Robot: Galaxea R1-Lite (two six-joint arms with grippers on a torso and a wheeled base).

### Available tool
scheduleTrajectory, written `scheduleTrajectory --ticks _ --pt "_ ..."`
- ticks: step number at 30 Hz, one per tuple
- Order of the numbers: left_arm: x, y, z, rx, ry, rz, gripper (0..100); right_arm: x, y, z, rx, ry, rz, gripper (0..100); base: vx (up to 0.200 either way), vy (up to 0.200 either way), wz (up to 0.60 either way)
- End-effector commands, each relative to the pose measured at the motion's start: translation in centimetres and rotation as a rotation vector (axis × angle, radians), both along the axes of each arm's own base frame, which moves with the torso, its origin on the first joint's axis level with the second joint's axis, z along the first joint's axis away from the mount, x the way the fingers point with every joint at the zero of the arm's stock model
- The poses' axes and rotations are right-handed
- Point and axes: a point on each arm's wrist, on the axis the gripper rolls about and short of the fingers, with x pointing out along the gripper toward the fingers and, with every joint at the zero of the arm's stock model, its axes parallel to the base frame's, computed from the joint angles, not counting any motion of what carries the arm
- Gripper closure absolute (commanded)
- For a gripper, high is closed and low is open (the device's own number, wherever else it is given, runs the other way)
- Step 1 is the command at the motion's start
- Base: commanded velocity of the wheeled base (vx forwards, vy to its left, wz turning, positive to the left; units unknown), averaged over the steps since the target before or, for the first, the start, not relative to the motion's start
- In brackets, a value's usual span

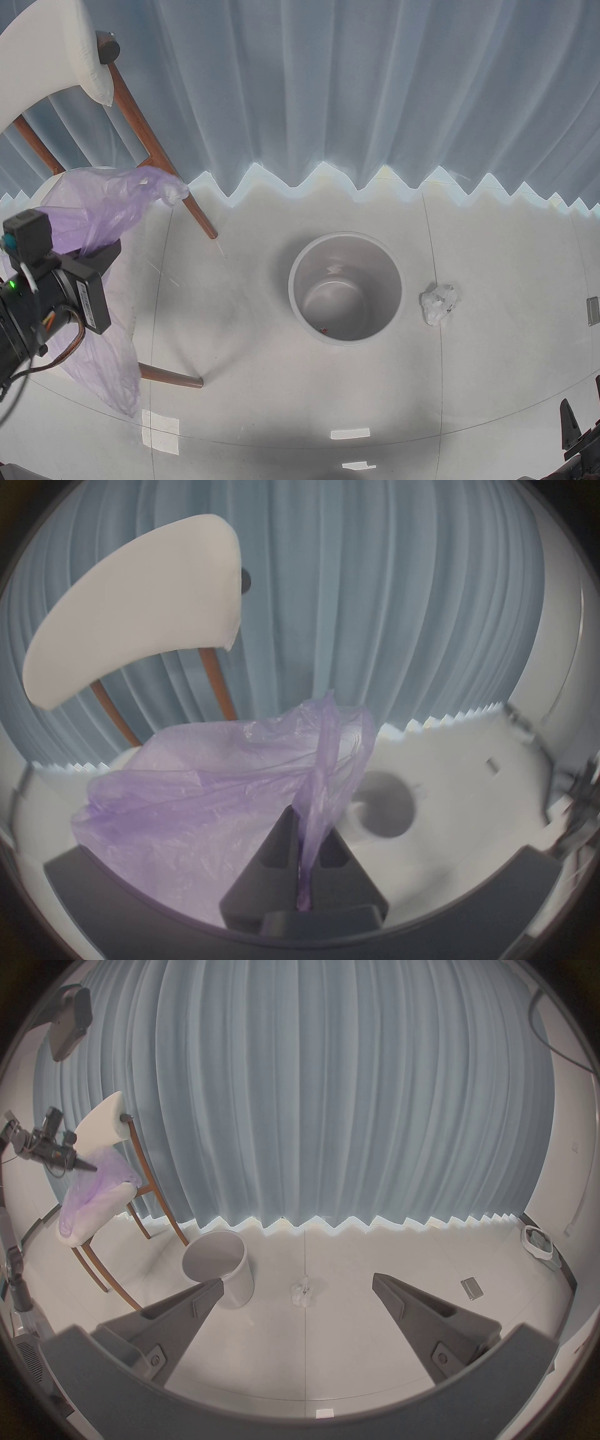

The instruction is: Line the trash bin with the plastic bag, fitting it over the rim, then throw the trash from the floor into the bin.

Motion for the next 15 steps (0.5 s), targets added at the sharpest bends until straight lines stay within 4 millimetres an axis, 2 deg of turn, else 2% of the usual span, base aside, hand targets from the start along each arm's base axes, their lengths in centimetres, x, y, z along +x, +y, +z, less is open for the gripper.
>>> scheduleTrajectory --ticks 1,5,15 --pt "-2.4 -2.9 4.5 -0.248 0.042 -0.264 100 0.0 0.0 -0.5 0.000 0.000 -0.002 0 0.000 0.000 0.00" --pt "-2.8 -3.6 5.5 -0.290 0.095 -0.386 100 0.0 0.0 -0.5 0.000 0.000 -0.002 0 0.000 0.000 0.00" --pt "-2.9 -4.8 5.2 -0.307 0.173 -0.624 100 0.0 0.0 -0.5 0.000 0.000 -0.002 0 0.000 0.000 0.00"
